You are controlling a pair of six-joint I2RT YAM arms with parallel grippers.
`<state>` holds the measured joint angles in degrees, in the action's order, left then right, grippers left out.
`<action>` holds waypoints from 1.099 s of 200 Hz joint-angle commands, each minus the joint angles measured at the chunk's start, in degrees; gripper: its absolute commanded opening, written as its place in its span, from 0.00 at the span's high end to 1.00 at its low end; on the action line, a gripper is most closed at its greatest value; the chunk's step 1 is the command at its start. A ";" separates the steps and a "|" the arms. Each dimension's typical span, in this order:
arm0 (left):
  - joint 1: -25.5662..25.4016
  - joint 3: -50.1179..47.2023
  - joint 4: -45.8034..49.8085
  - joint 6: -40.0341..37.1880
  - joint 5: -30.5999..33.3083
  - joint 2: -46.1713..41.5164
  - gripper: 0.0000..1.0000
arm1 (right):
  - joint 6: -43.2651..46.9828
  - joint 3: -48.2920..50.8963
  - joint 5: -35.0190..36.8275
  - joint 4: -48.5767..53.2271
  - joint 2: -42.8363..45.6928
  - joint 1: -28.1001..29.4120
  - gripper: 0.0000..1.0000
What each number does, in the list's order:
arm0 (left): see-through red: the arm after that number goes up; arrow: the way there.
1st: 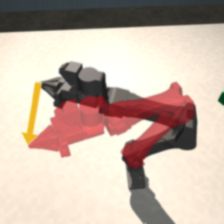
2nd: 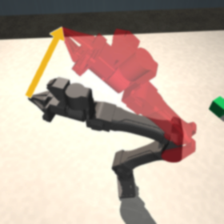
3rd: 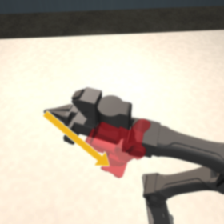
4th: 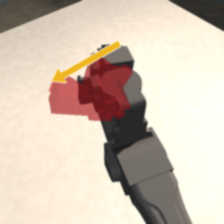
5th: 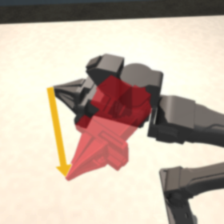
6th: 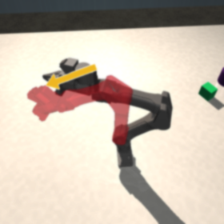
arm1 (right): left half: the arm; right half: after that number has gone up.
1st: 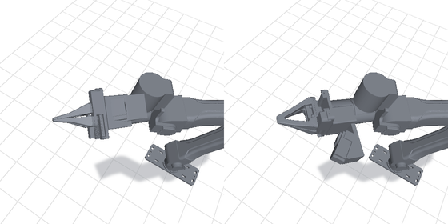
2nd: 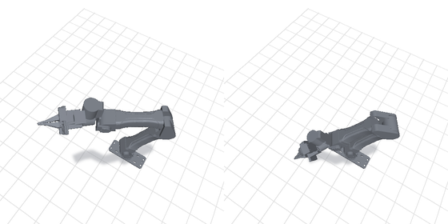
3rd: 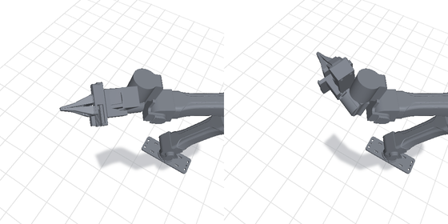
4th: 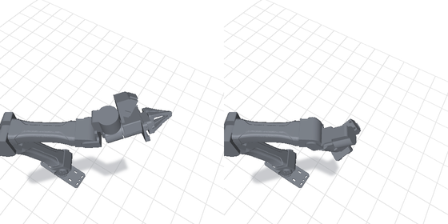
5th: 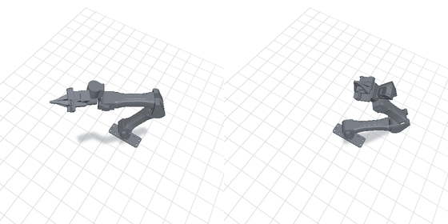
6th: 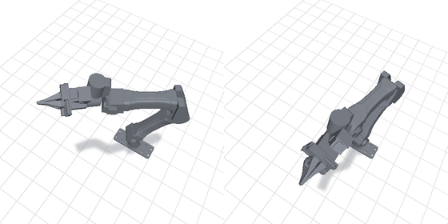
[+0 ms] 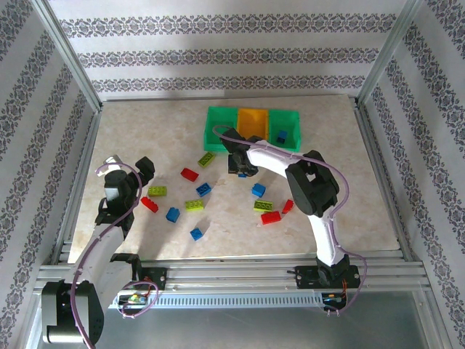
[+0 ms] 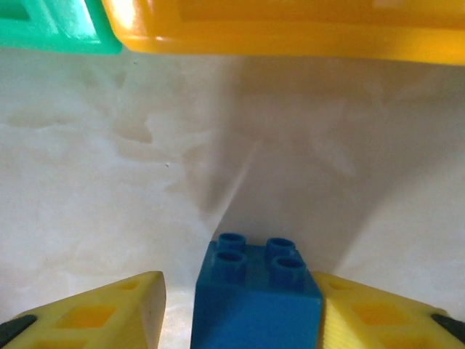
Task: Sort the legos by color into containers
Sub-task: Pick up the lego from the center of the table, then place the lego in the container.
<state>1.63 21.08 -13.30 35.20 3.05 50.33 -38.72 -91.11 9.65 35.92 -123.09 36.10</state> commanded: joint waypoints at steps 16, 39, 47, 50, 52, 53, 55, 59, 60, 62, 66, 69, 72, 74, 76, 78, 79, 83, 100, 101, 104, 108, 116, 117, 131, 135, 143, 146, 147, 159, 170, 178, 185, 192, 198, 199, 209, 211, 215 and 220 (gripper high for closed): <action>0.84 0.89 -2.52 -0.17 -0.41 0.13 0.00 | 1.09 -2.05 -0.62 0.99 -1.89 -0.54 0.56; 0.83 0.89 -2.52 -0.10 -0.21 0.13 0.00 | 1.50 -1.63 -0.81 1.08 -1.58 -0.46 0.63; 0.83 0.89 -2.52 -0.04 -0.24 0.21 0.00 | 1.67 -1.39 -0.85 1.09 -1.40 -0.49 0.66; 0.83 0.89 -2.52 -0.04 -0.30 0.21 0.01 | 1.71 -1.31 -0.81 1.13 -1.29 -0.48 0.67; 0.85 0.89 -2.45 -0.04 -0.32 0.21 0.00 | 1.76 -1.27 -0.85 1.09 -1.22 -0.45 0.68; 0.89 0.89 -2.44 -0.09 -0.32 0.21 0.00 | 1.78 -1.22 -0.86 1.09 -1.20 -0.48 0.68; 0.85 0.89 -2.44 -0.17 -0.32 0.21 0.00 | 1.80 -1.19 -0.86 1.15 -1.13 -0.45 0.69; 0.83 0.85 -2.43 -0.13 -0.32 0.21 0.00 | 1.88 -1.11 -0.86 1.17 -1.12 -0.42 0.71; 0.83 0.83 -2.43 -0.13 -0.32 0.21 0.00 | 1.89 -1.10 -0.90 1.17 -1.07 -0.46 0.71; 0.83 0.81 -2.43 -0.13 -0.32 0.21 0.00 | 1.96 -1.09 -0.94 1.17 -0.96 -0.47 0.72; 0.83 0.80 -2.36 -0.13 -0.32 0.21 0.00 | 2.05 -0.96 -1.02 1.17 -0.77 -0.45 0.73; 0.83 0.80 -2.35 -0.18 -0.26 0.21 0.00 | 2.19 -0.92 -1.07 1.17 -0.63 -0.42 0.74; 0.83 0.73 -2.34 -0.21 -0.23 0.15 0.00 | 2.28 -0.83 -1.06 1.09 -0.40 -0.42 0.75; 0.83 0.72 -2.28 -0.22 -0.19 0.20 0.00 | 2.36 -0.76 -1.09 1.08 -0.27 -0.42 0.75; 0.83 0.72 -2.26 -0.22 -0.16 0.14 0.00 | 2.45 -0.70 -1.05 1.08 -0.06 -0.46 0.76; 0.83 0.72 -2.26 -0.22 -0.15 0.19 0.00 | 2.49 -0.66 -1.00 1.08 0.13 -0.45 0.77; 0.83 0.72 -2.26 -0.22 -0.15 0.20 0.00 | 2.55 -0.57 -0.97 1.08 0.21 -0.43 0.77; 0.83 0.72 -2.21 -0.22 -0.06 0.21 0.00 | 2.62 -0.42 -0.85 1.08 0.66 -0.38 0.79; 0.83 0.89 -2.28 -0.31 0.03 0.21 0.00 | 3.10 0.52 0.08 0.91 3.11 -0.59 0.81; 0.83 0.89 -2.31 -0.31 -0.02 0.21 0.00 | 3.11 0.60 0.14 0.86 3.29 -0.59 0.81; 0.83 0.97 -2.34 -0.31 -0.06 0.21 0.00 | 3.17 0.85 0.26 0.75 3.78 -0.63 0.81; 0.83 1.04 -2.26 -0.40 -0.06 0.21 0.00 | 3.34 1.20 0.36 0.58 4.48 -0.82 0.81; 0.83 1.15 -2.26 -0.40 -0.20 0.21 0.00 | 3.59 1.90 0.71 0.23 6.01 -1.09 0.82; 0.83 1.20 -2.21 -0.40 -0.22 0.21 0.00 | 3.62 1.99 0.72 0.17 6.19 -1.10 0.82; 0.83 1.29 -1.91 -0.48 -0.41 0.06 0.01 | 4.16 3.05 1.29 -0.23 8.98 -1.75 0.82; 0.83 1.33 -1.82 -0.48 -0.40 0.04 0.00 | 4.38 3.35 1.65 -0.24 9.78 -1.93 0.82; 0.83 1.33 -1.65 -0.48 -0.33 -0.13 0.00 | 4.81 3.83 2.13 -0.24 11.36 -2.39 0.82; 0.83 1.33 -1.58 -0.48 -0.28 -0.14 0.00 | 4.98 4.02 2.25 -0.30 11.95 -2.57 0.82; 0.83 1.38 -1.56 -0.48 -0.26 -0.18 0.00 | 5.02 4.10 2.32 -0.32 12.15 -2.68 0.82; 0.83 1.33 -1.42 -0.48 -0.20 -0.44 0.00 | 5.69 4.82 2.87 -0.48 14.37 -3.58 0.82; 0.85 1.40 -1.44 -0.48 -0.19 -0.65 0.00 | 6.38 5.47 3.11 -0.84 16.31 -4.69 0.82; 0.83 1.42 -1.46 -0.40 -0.20 -0.75 0.00 | 6.99 5.75 3.07 -1.03 17.37 -5.64 0.82; 0.83 1.42 -1.47 -0.40 -0.31 -0.78 0.00 | 7.48 5.77 3.17 -1.03 18.14 -6.54 0.82; 0.83 1.50 -1.47 -0.31 -0.32 -0.83 0.00 | 8.02 5.62 3.26 -0.95 18.70 -7.46 0.82; 0.85 1.51 -1.38 -0.31 -0.40 -0.82 0.00 | 8.40 5.44 3.31 -0.86 19.12 -8.37 0.82; 0.84 1.51 -1.38 -0.35 -0.41 -0.83 0.00 | 8.49 5.39 3.29 -0.85 19.16 -8.52 0.82; 0.83 1.60 -1.25 -0.31 -0.50 -0.83 0.00 | 9.16 5.03 3.19 -0.68 19.59 -10.02 0.81; 0.83 1.59 -1.21 -0.31 -0.50 -0.90 0.01 | 9.25 4.88 3.18 -0.68 19.67 -10.20 0.81; 0.84 1.59 -1.12 -0.31 -0.50 -0.93 0.00 | 9.57 4.72 3.12 -0.68 19.72 -10.84 0.81; 0.84 1.68 -1.03 -0.31 -0.50 -1.00 0.00 | 9.89 4.34 3.09 -0.68 19.75 -11.60 0.81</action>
<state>1.63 21.12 -13.30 35.20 3.03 50.26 -31.59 -86.59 11.27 34.83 -104.27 27.27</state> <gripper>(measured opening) 0.995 0.315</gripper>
